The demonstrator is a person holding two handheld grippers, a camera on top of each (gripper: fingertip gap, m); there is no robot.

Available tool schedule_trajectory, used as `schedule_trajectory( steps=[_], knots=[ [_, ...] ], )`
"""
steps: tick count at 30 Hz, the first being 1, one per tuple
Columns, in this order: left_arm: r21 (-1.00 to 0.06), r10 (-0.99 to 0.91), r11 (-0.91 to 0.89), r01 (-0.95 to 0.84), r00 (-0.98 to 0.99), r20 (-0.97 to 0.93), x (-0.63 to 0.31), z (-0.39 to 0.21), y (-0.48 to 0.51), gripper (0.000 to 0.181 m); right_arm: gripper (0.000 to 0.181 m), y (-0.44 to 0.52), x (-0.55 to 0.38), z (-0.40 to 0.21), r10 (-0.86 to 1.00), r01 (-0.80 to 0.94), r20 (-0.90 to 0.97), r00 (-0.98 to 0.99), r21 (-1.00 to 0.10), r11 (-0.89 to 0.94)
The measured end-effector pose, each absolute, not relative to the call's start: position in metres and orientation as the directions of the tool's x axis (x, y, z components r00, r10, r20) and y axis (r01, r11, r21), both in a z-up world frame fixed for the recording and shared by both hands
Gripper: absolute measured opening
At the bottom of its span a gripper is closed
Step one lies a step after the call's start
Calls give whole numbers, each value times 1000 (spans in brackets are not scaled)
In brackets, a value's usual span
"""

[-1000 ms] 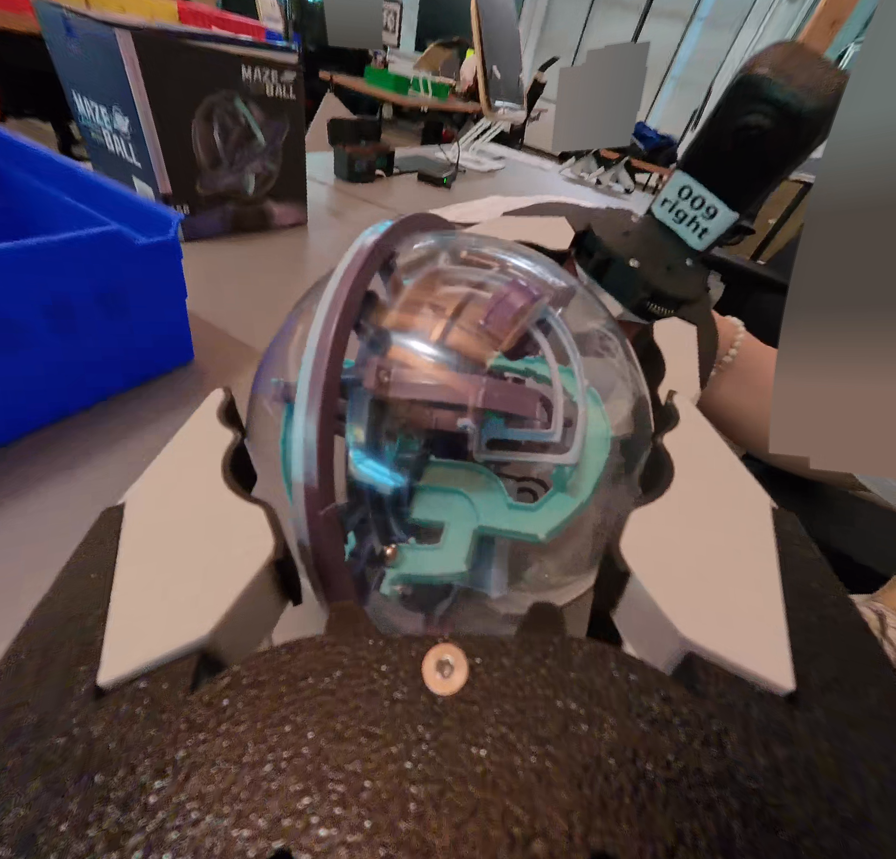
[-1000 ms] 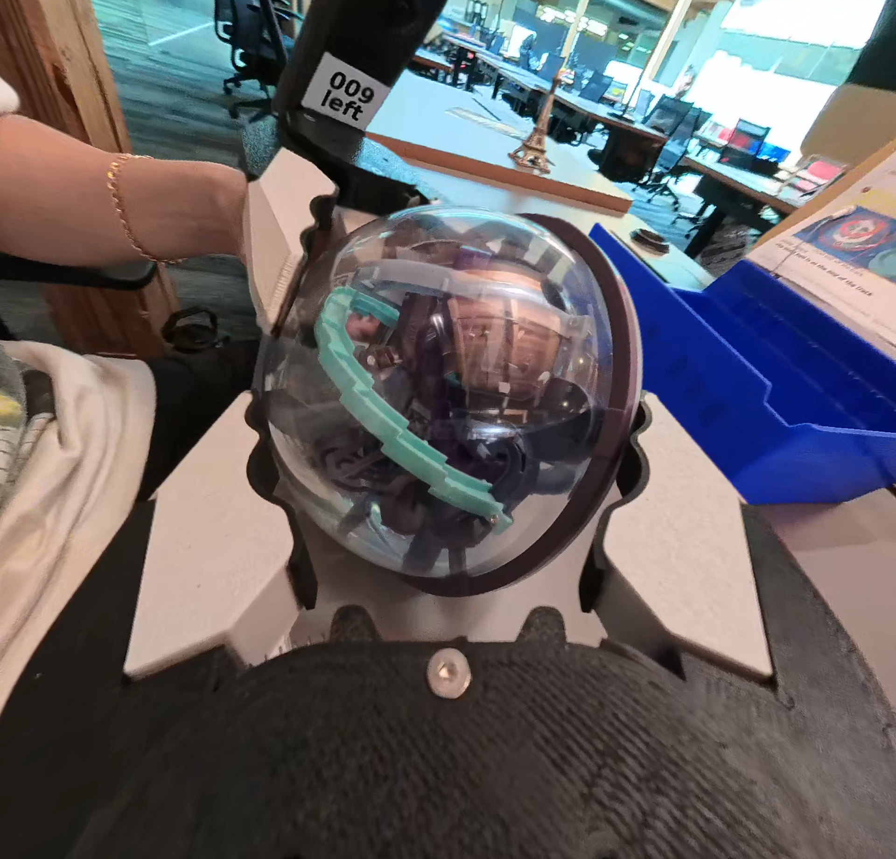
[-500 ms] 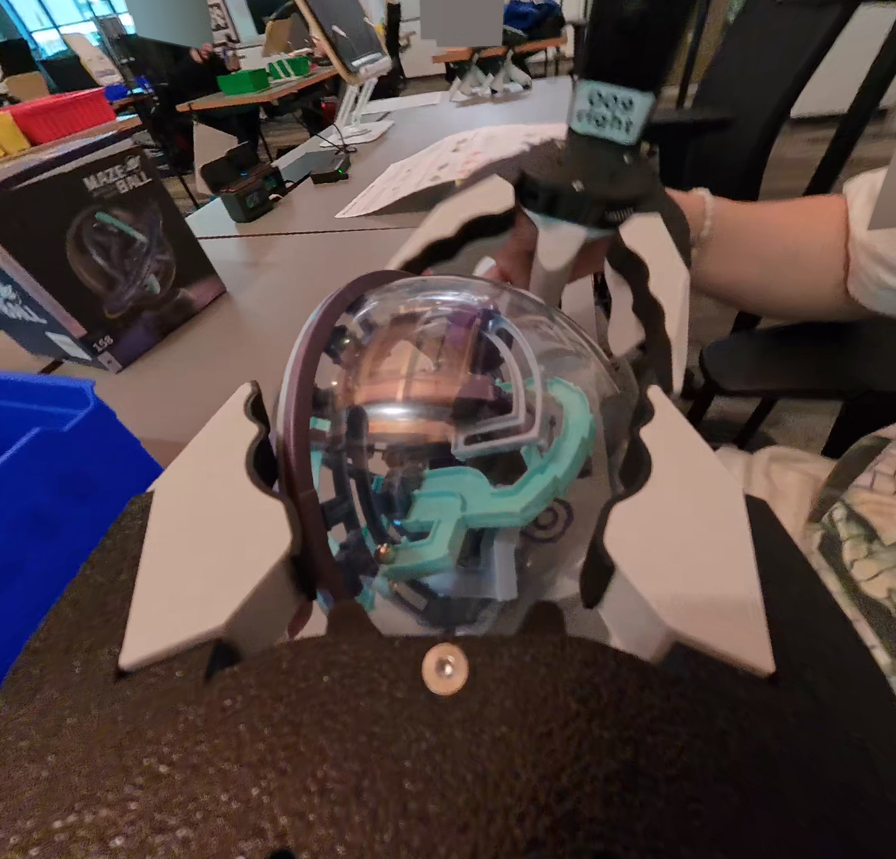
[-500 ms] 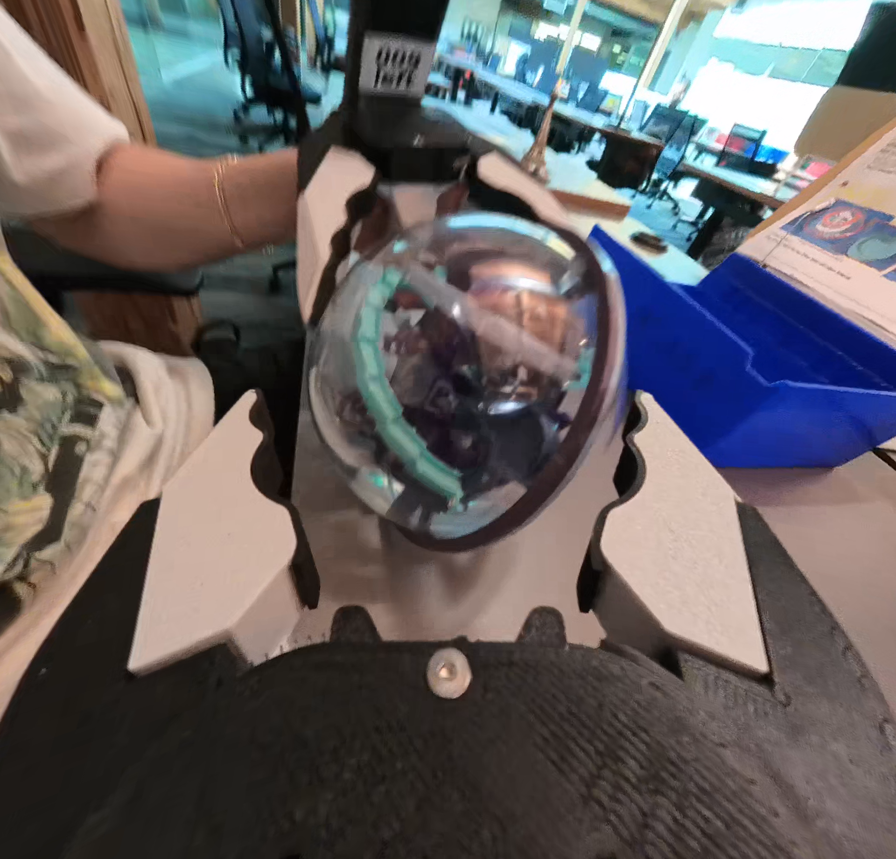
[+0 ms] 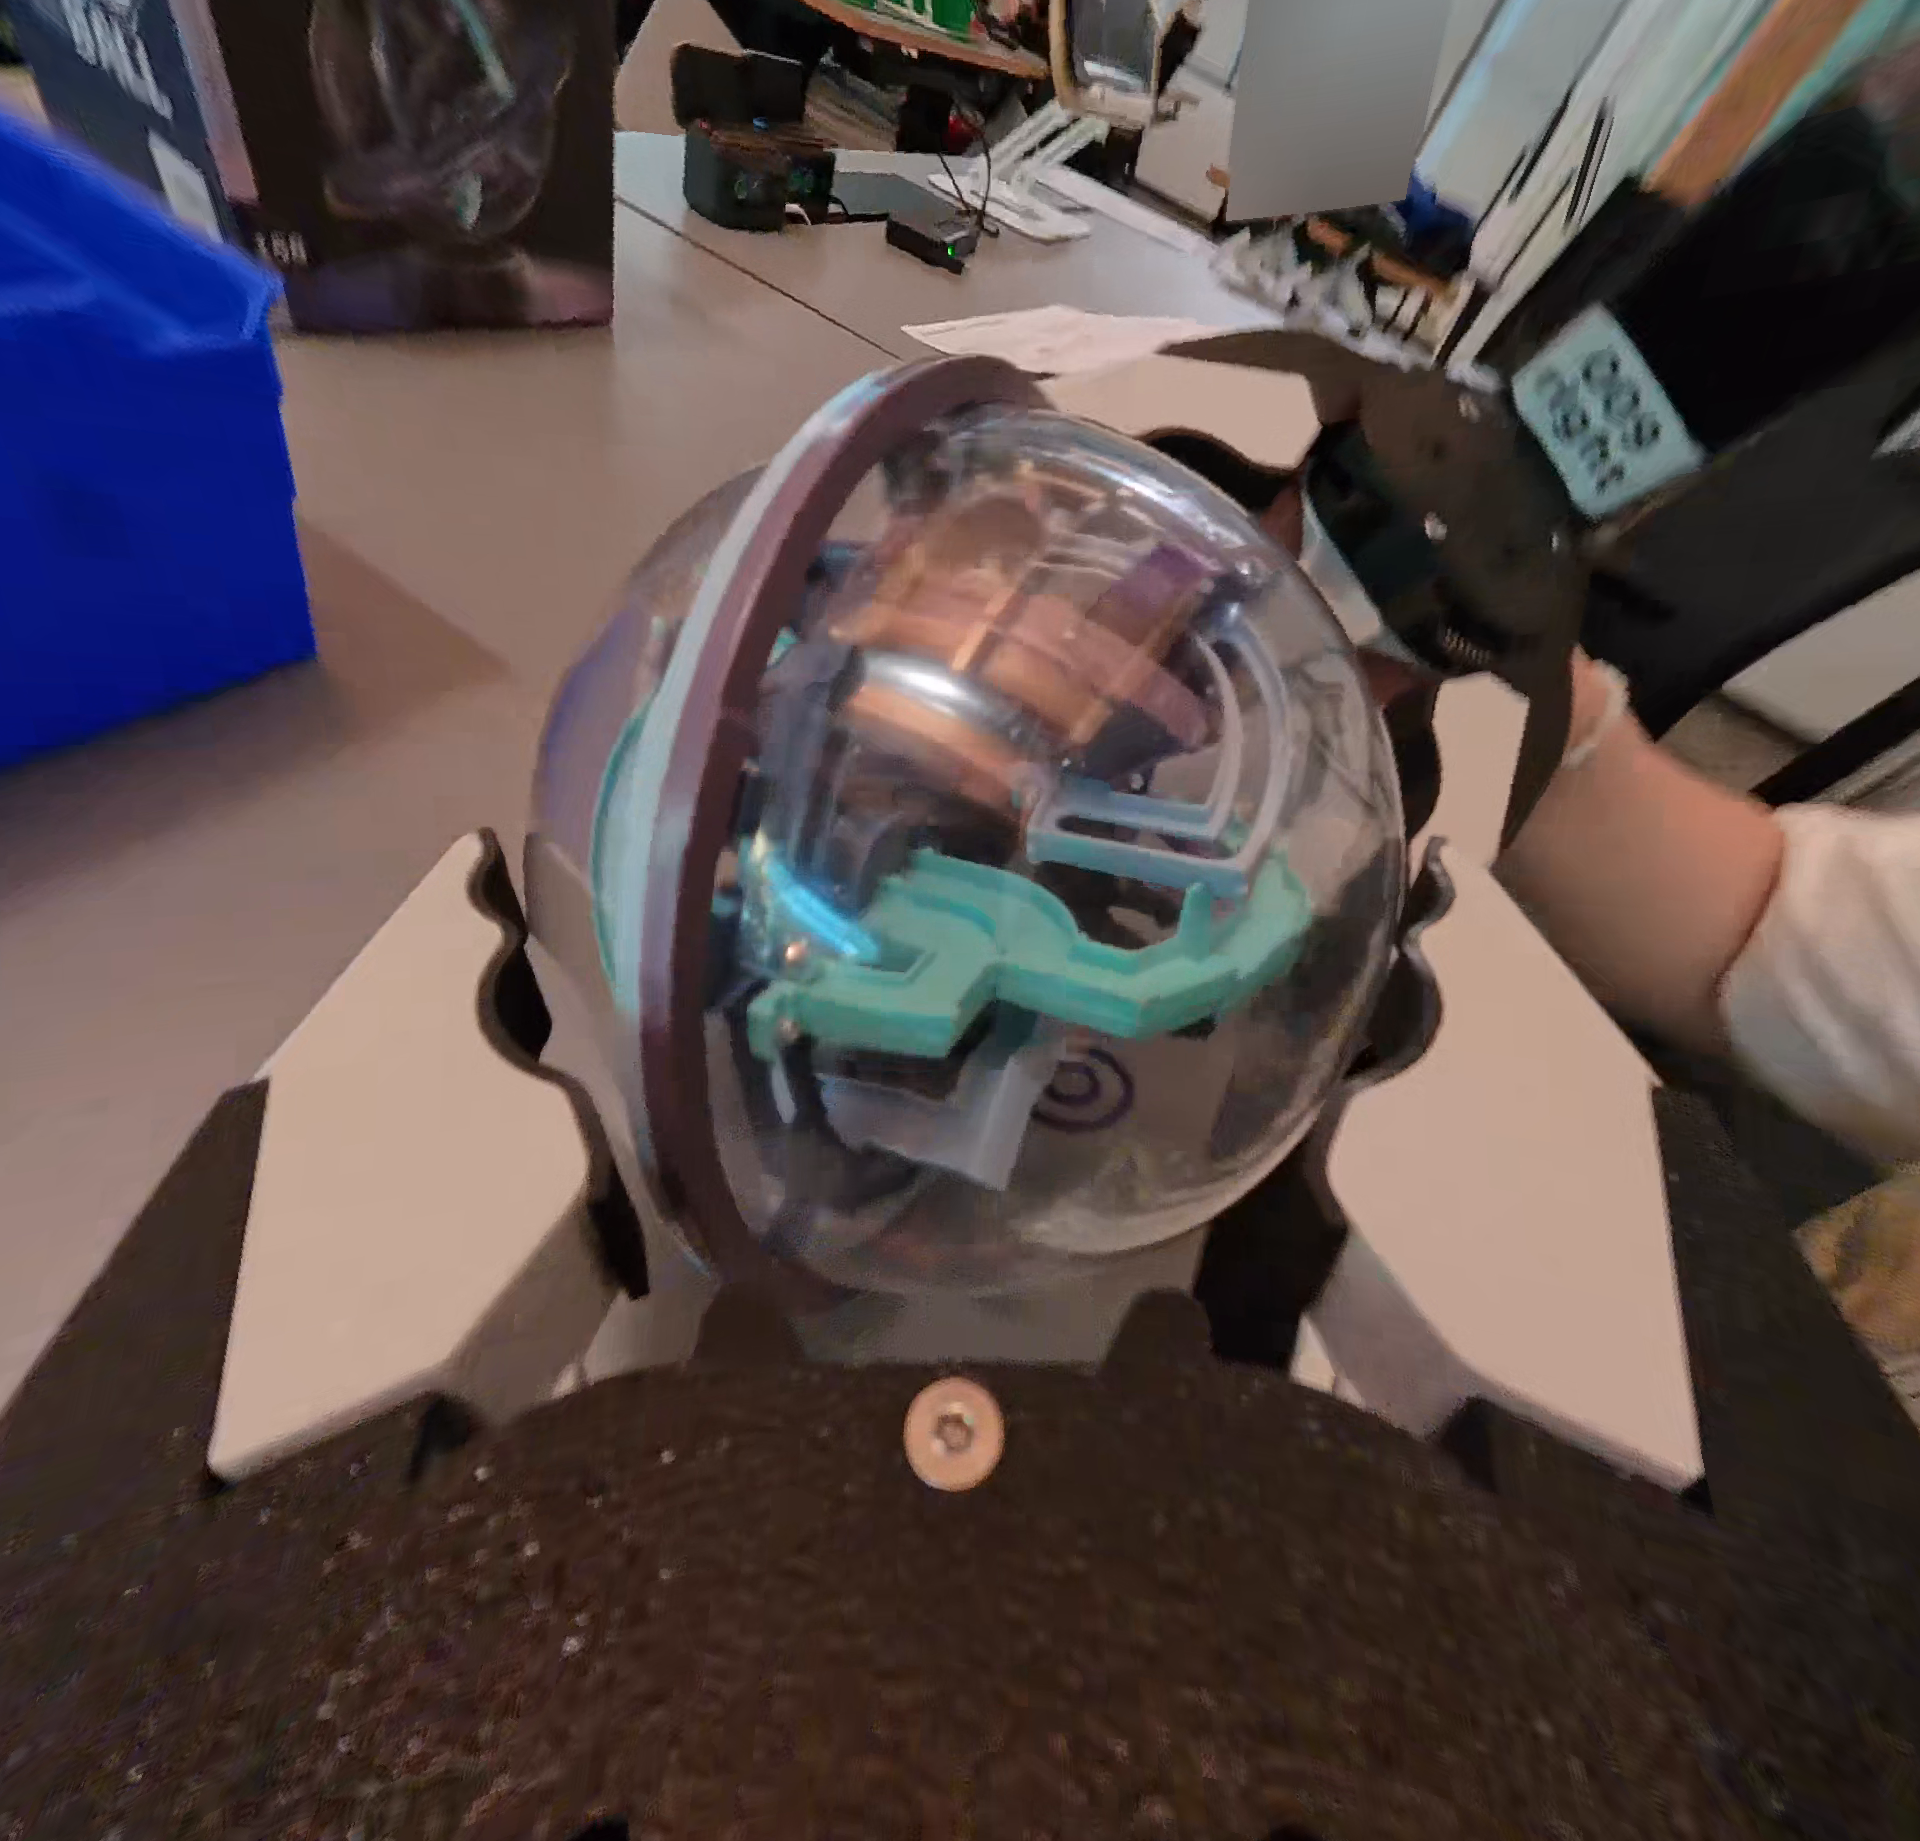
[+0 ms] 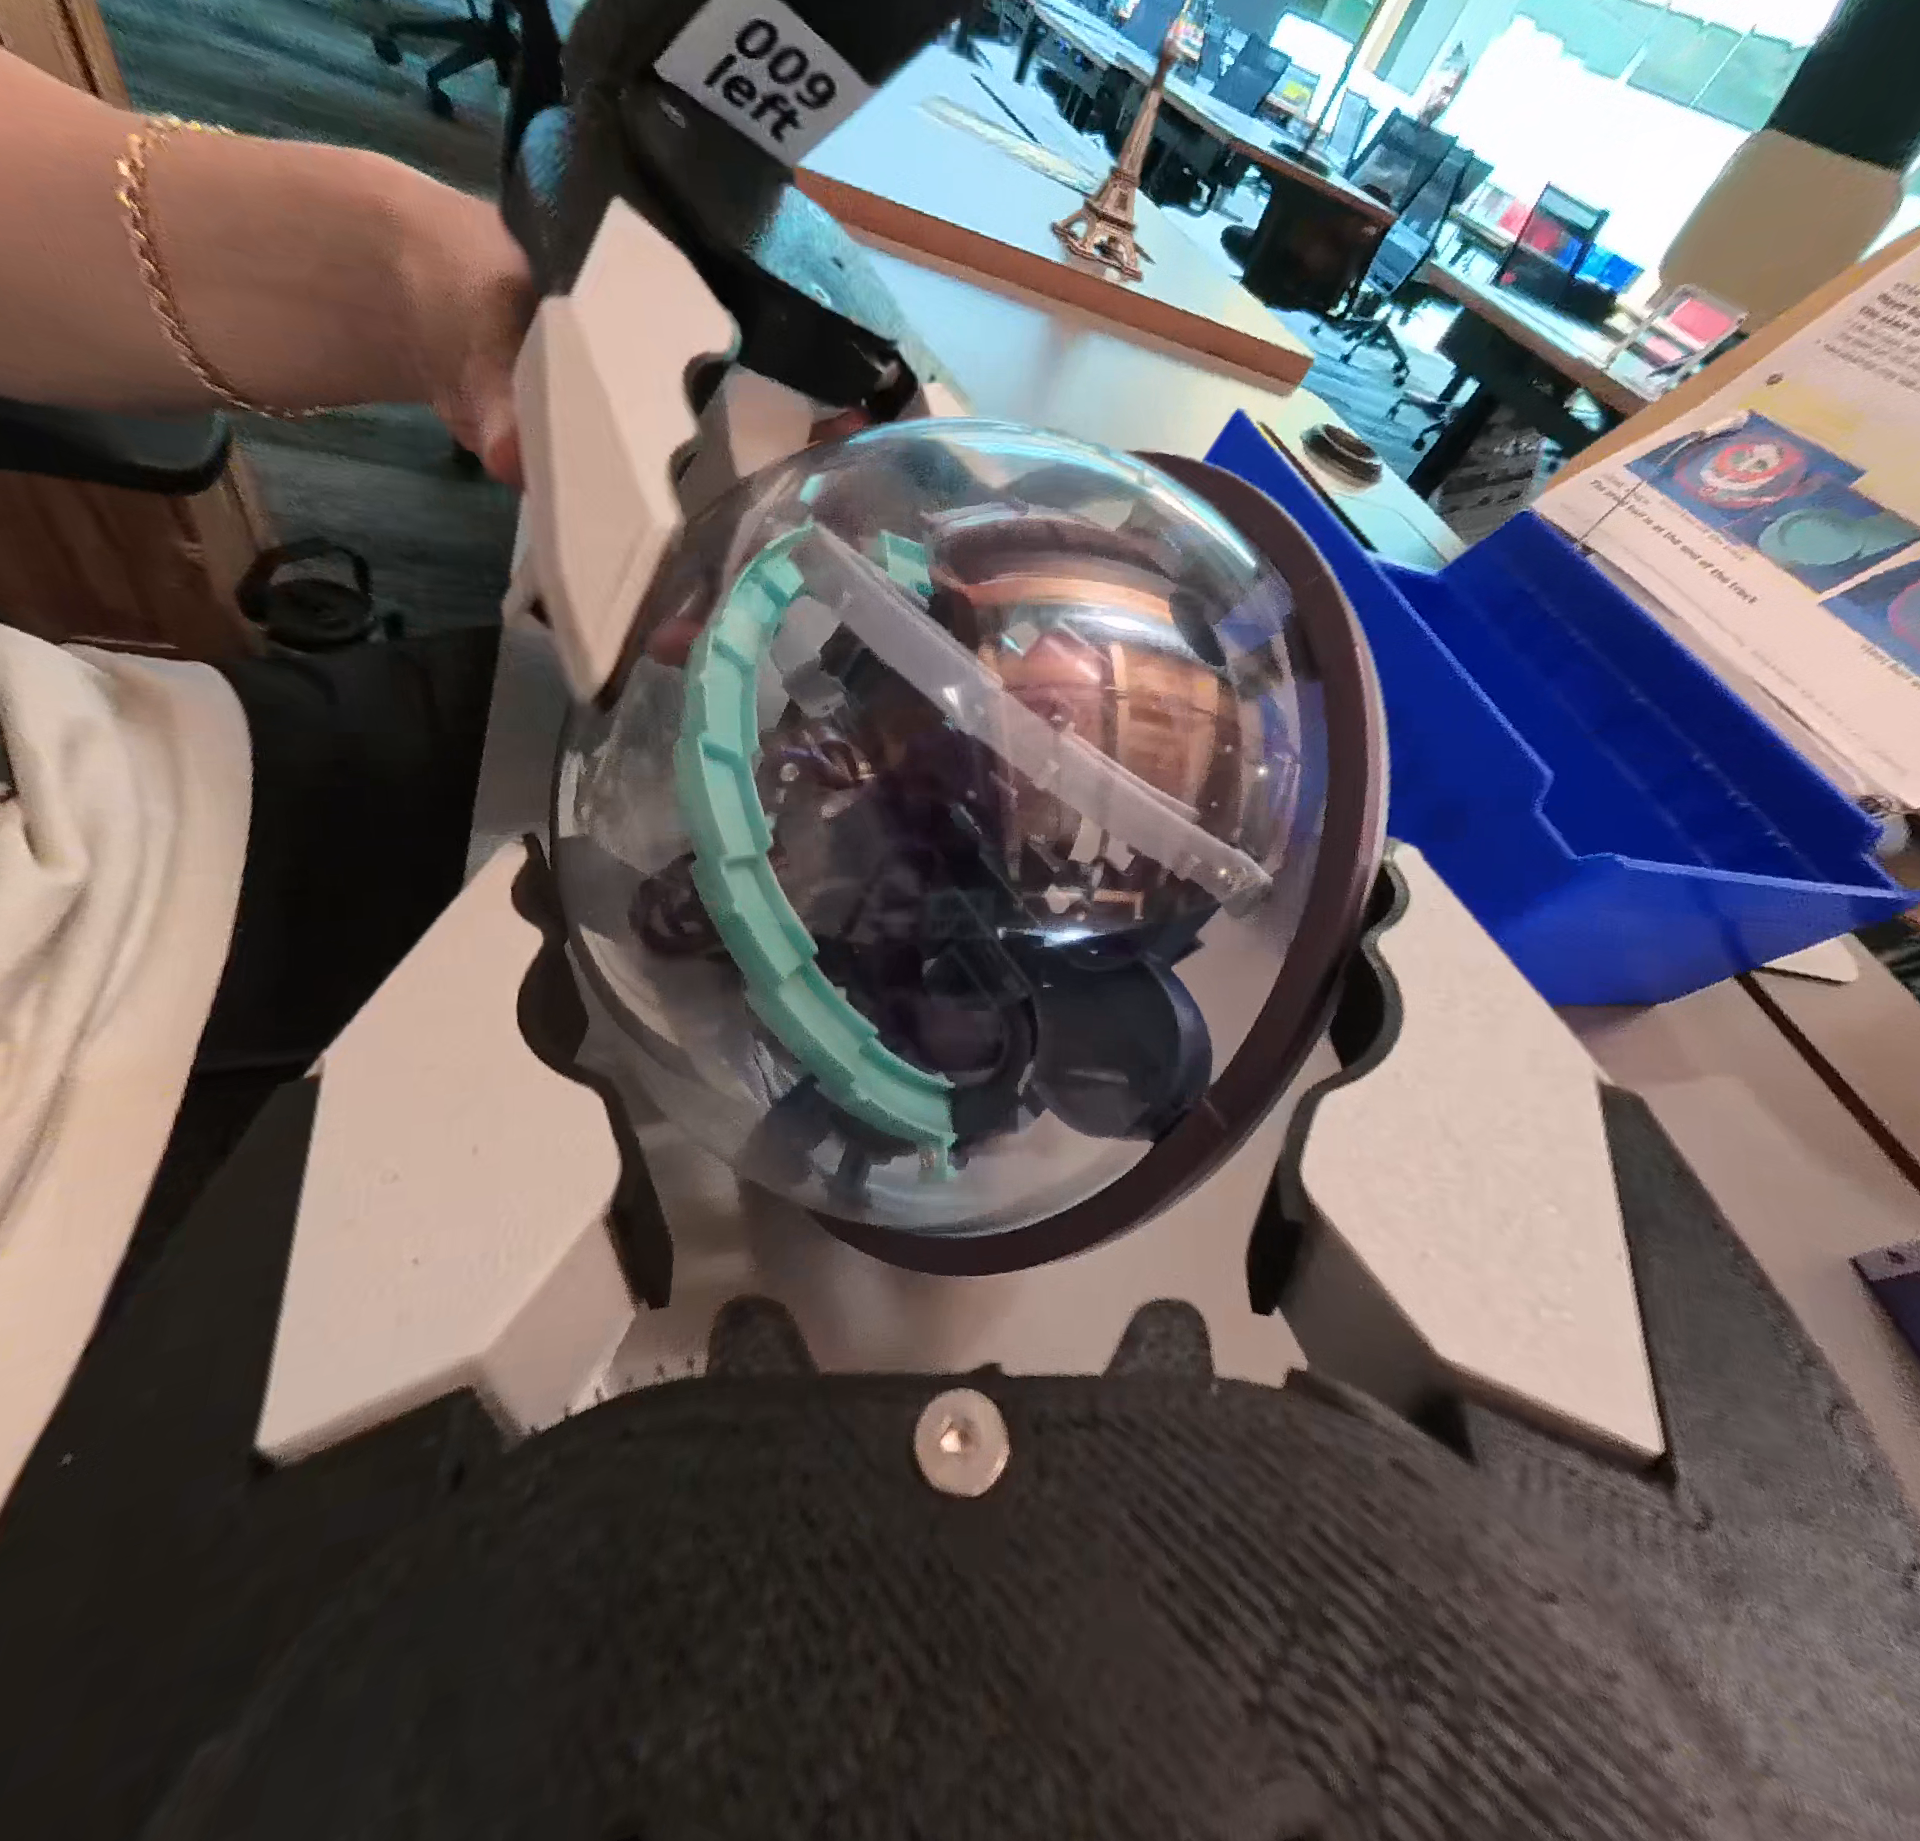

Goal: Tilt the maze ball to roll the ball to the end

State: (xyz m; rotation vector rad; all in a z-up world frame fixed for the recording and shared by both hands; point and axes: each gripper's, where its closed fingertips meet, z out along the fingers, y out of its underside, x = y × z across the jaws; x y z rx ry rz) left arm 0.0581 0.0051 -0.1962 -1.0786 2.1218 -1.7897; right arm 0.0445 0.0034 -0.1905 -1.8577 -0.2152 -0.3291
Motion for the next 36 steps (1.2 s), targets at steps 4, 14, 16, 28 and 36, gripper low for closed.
schedule_trajectory(
  steps=[4, 14, 16, 28, 36],
  knots=[
    [-851, -591, -123, -511, -651, 476, 56, -194, 11, 157, 147, 8, 37, -191, -65, 357, 392, 918, -886, -294],
    [-831, -579, -100, -547, -647, 496, 53, -190, 3, 158, 150, 4, 30, -192, -177, 420, 472, 864, -868, -266],
    [-840, -561, -72, -537, -675, 480, 52, -190, 2, 158, 150, 3, 28, -193, -188, 451, 504, 843, -853, -263],
    [-977, -518, 112, -184, -850, 101, 39, -179, -5, 158, 150, 5, 18, -191, -231, 688, 727, 647, -687, -236],
    [-944, -516, 330, 1, -837, -181, 49, -195, -4, 157, 147, 6, 18, -189, -232, 723, 761, 606, -648, -239]
  ],
)
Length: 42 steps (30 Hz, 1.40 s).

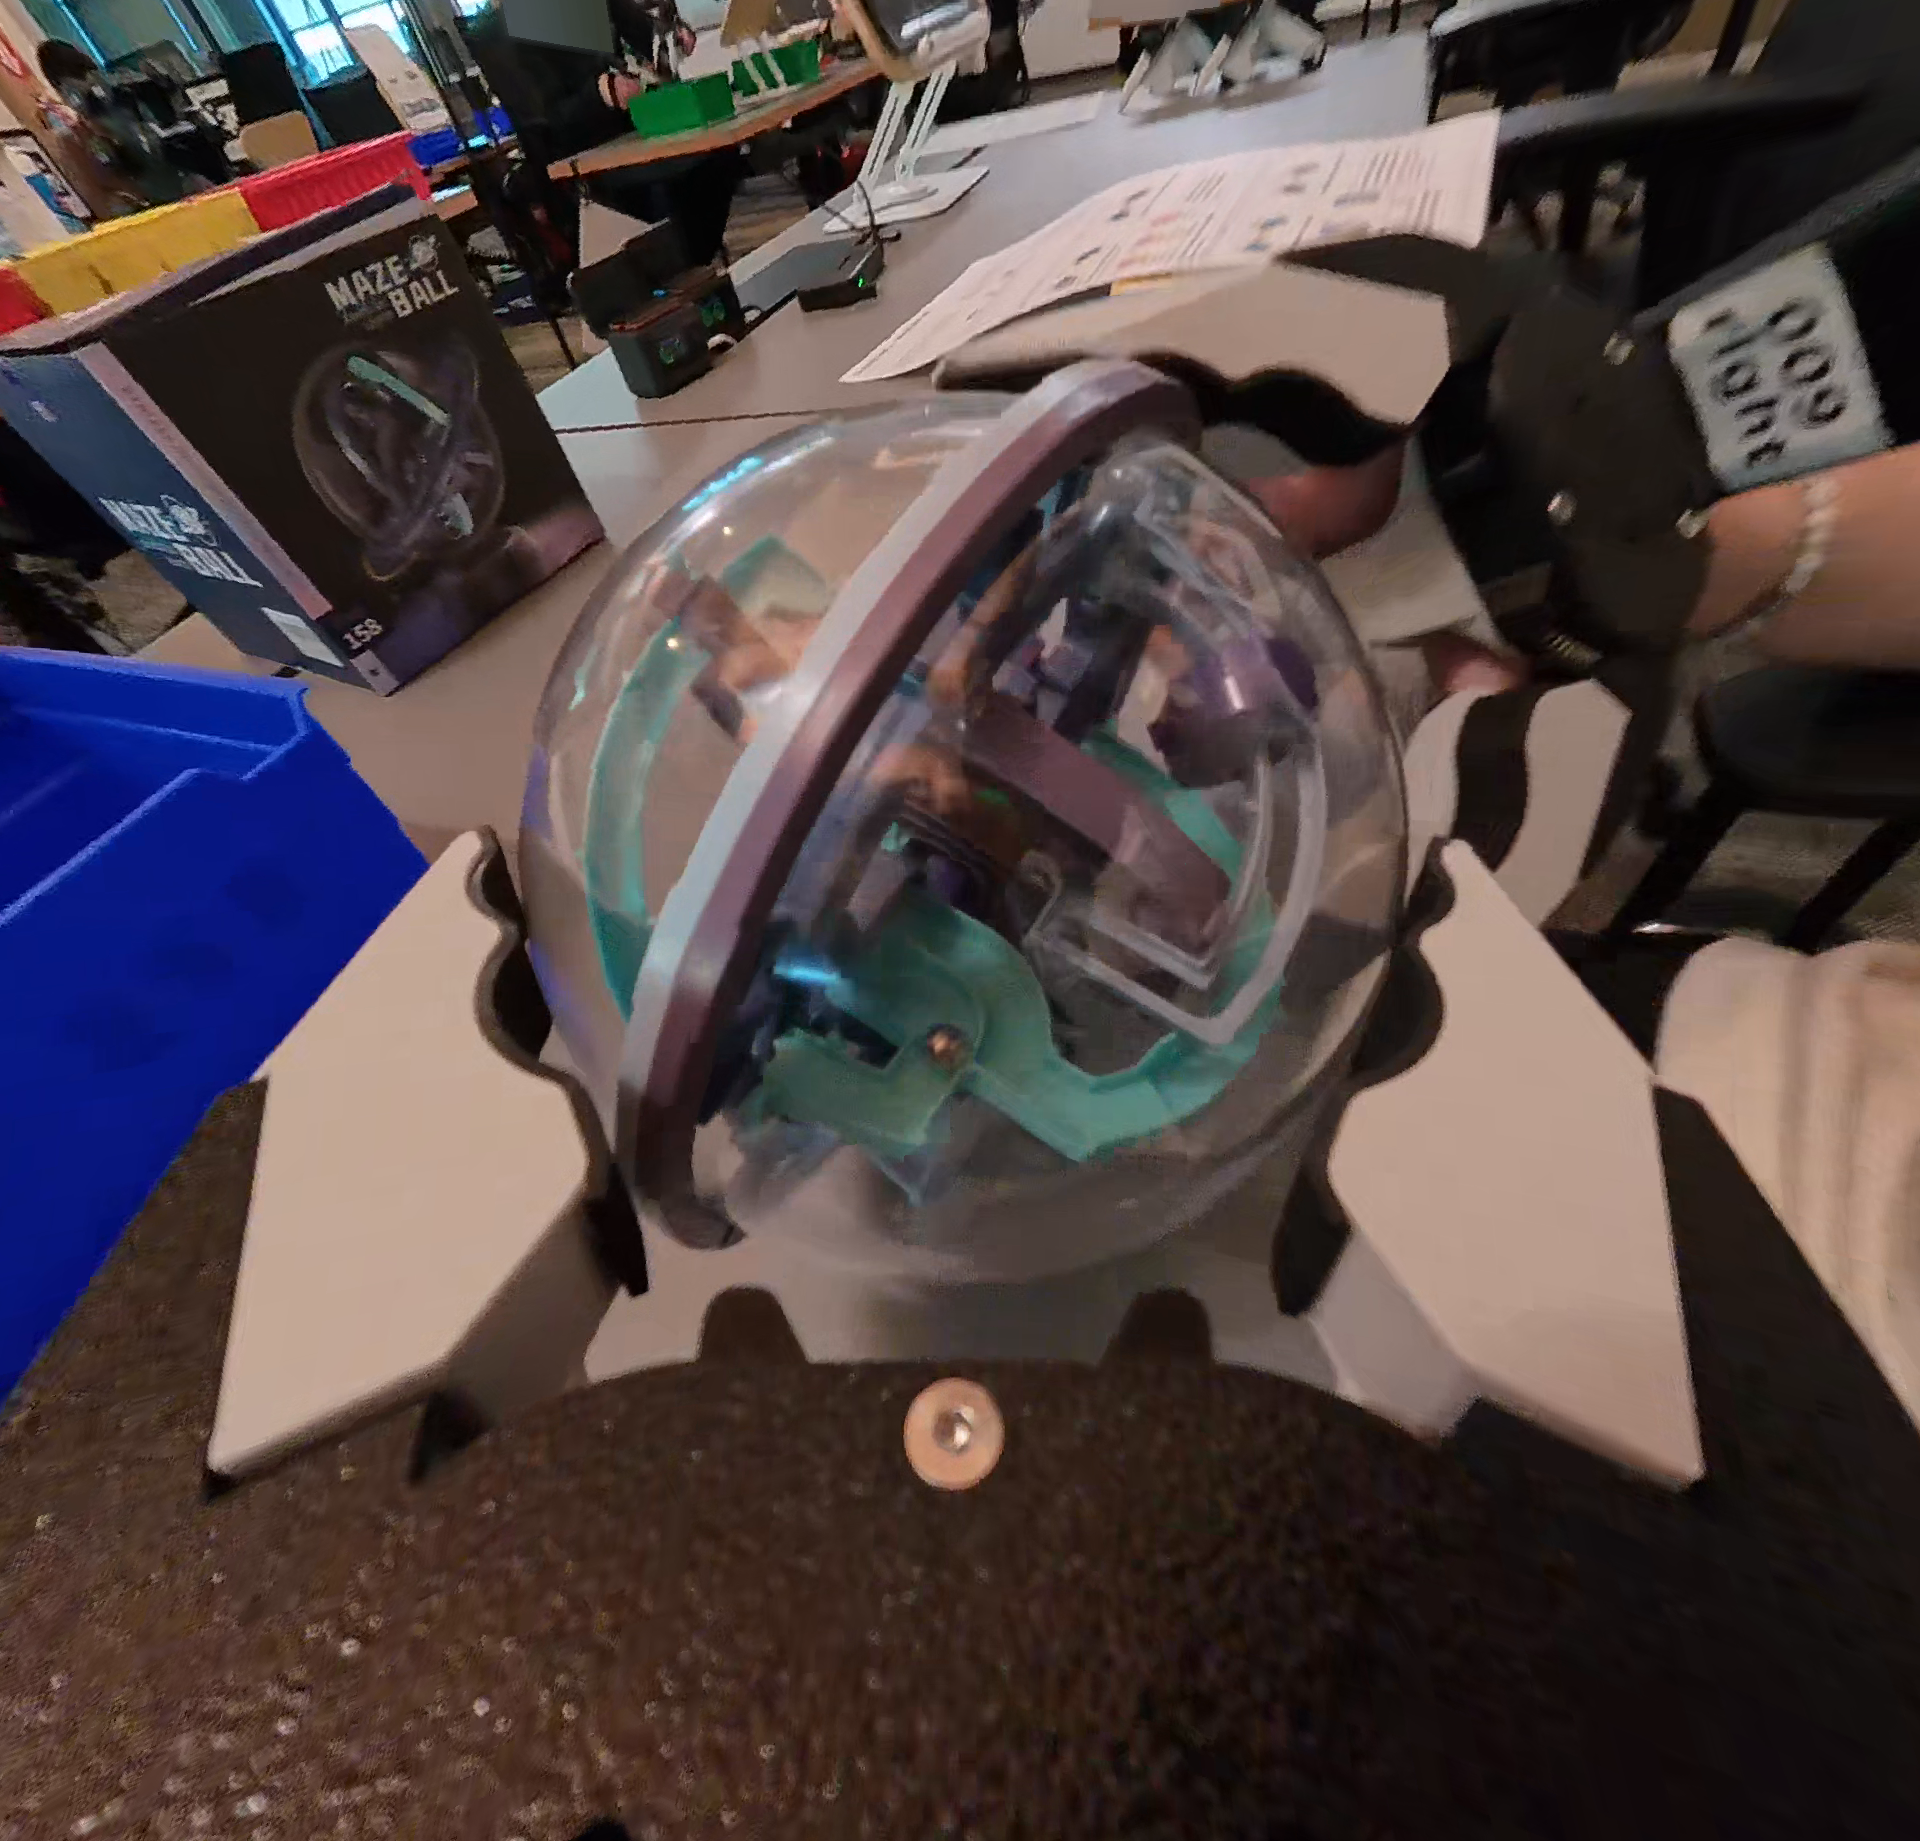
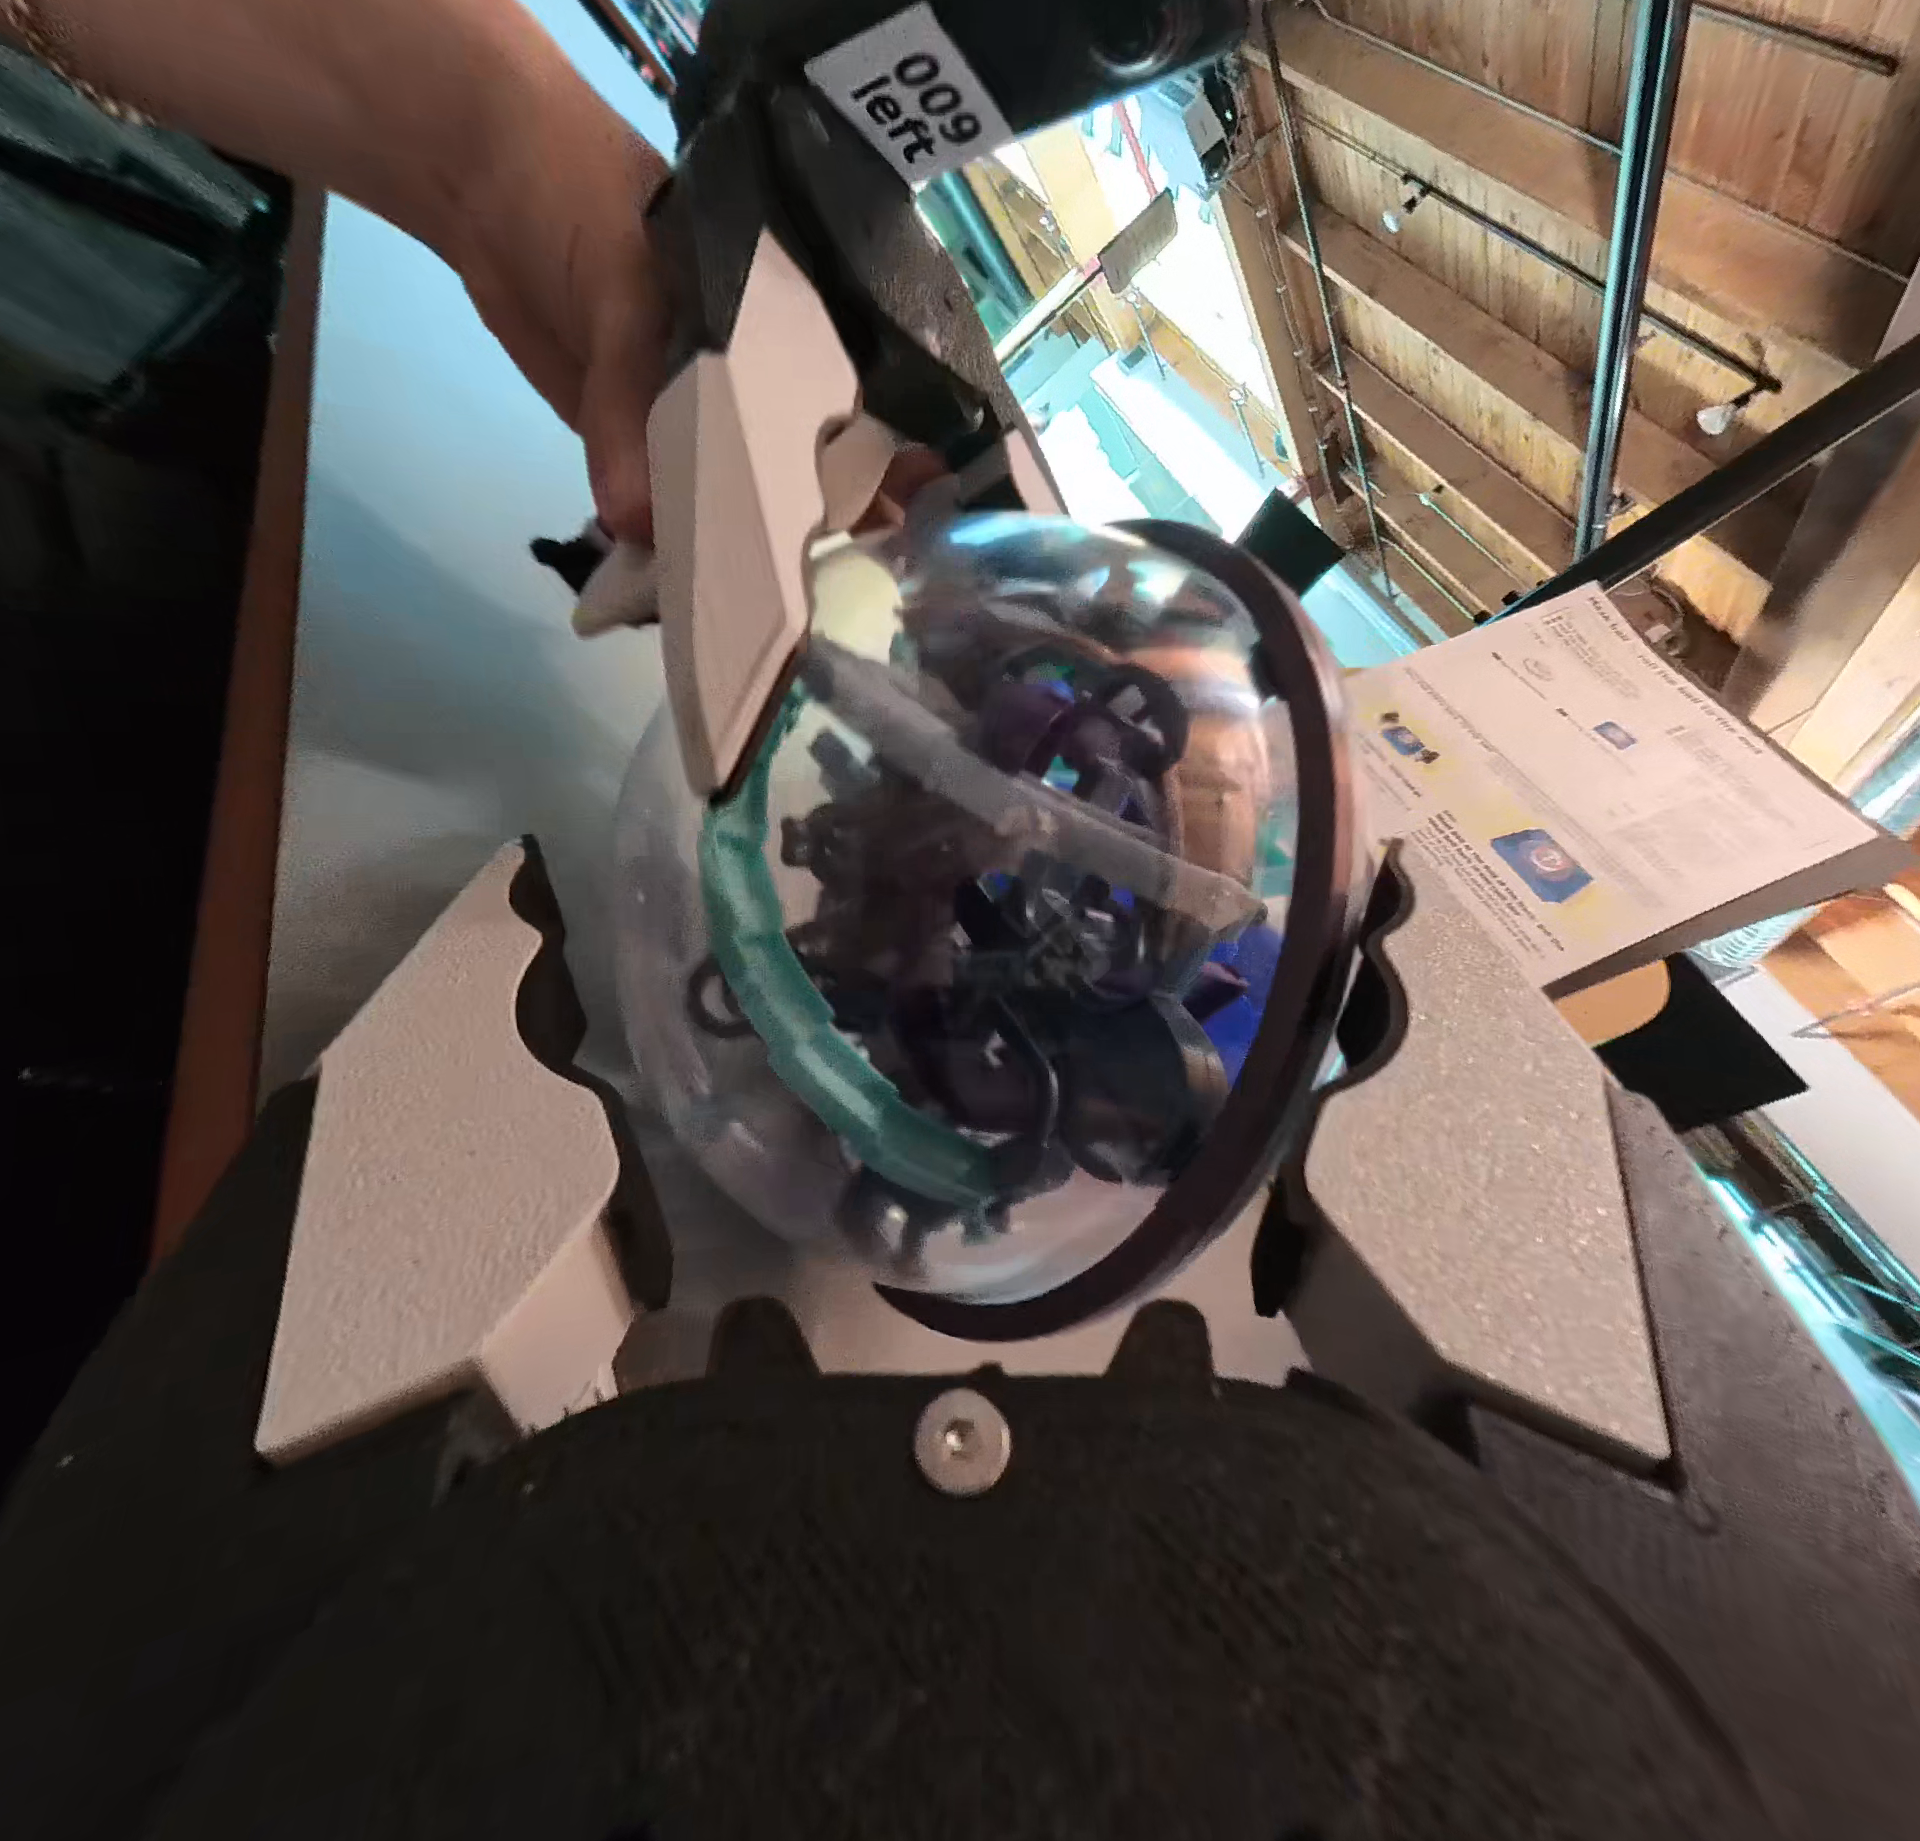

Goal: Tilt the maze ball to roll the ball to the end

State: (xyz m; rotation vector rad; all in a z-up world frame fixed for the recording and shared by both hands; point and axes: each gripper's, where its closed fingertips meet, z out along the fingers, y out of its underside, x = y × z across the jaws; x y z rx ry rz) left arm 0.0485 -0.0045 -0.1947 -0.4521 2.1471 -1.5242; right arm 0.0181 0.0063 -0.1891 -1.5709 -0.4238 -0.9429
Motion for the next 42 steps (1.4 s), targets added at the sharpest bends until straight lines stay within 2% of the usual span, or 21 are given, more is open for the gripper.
schedule_trajectory(
  steps=[3, 5, 10, 12, 15, 17, 19, 21, 24, 25, 29, 34, 37, 42],
  knots=[
    [-927, -527, 374, 4, -822, -216, 60, -202, -3, 151, 147, 8, 22, -186, -232, 687, 722, 652, -692, -222],
    [-943, -535, 333, -11, -826, -179, 67, -198, -5, 148, 148, 5, 31, -182, -257, 640, 672, 695, -740, -206],
    [-954, -559, 300, -29, -815, -151, 88, -195, -11, 146, 128, -10, 55, -173, -276, 552, 581, 765, -814, -184],
    [-953, -568, 301, -41, -810, -144, 96, -195, -13, 146, 129, -13, 62, -171, -253, 514, 547, 798, -837, -189],
    [-949, -588, 307, -74, -799, -128, 108, -197, -11, 146, 132, -27, 78, -174, -153, 529, 592, 791, -789, -313],
    [-948, -596, 306, -85, -794, -121, 113, -198, -10, 146, 132, -41, 104, -151, -192, 522, 594, 781, -790, -321],
    [-949, -597, 303, -90, -794, -115, 117, -199, -11, 146, 133, -47, 126, -133, -191, 398, 451, 872, -880, -258],
    [-951, -594, 295, -94, -797, -106, 119, -199, -12, 146, 135, -40, 133, -141, -59, 231, 255, 965, -936, -264],
    [-957, -600, 254, -141, -799, -42, 122, -204, -15, 148, 123, -28, 126, -172, 142, 64, 13, 990, -929, -365],
    [-959, -612, 228, -169, -791, -6, 124, -206, -14, 151, 127, -24, 129, -173, 142, 4, -50, 989, -935, -356],
    [-963, -623, 174, -207, -781, 55, 125, -208, -11, 152, 126, -18, 130, -170, 129, -38, -75, 989, -963, -267],
    [-973, -601, 110, -201, -794, 96, 128, -196, -9, 147, 123, -20, 138, -164, -39, -190, -187, 982, -976, -106],
    [-973, -567, 104, -206, -816, 112, 128, -189, -15, 147, 112, -28, 142, -157, -151, -330, -335, 930, -942, 60],
    [-973, -495, 103, -208, -859, 132, 123, -178, -31, 148, 112, -47, 136, -158, -221, -428, -466, 857, -881, 201]
  ],
)
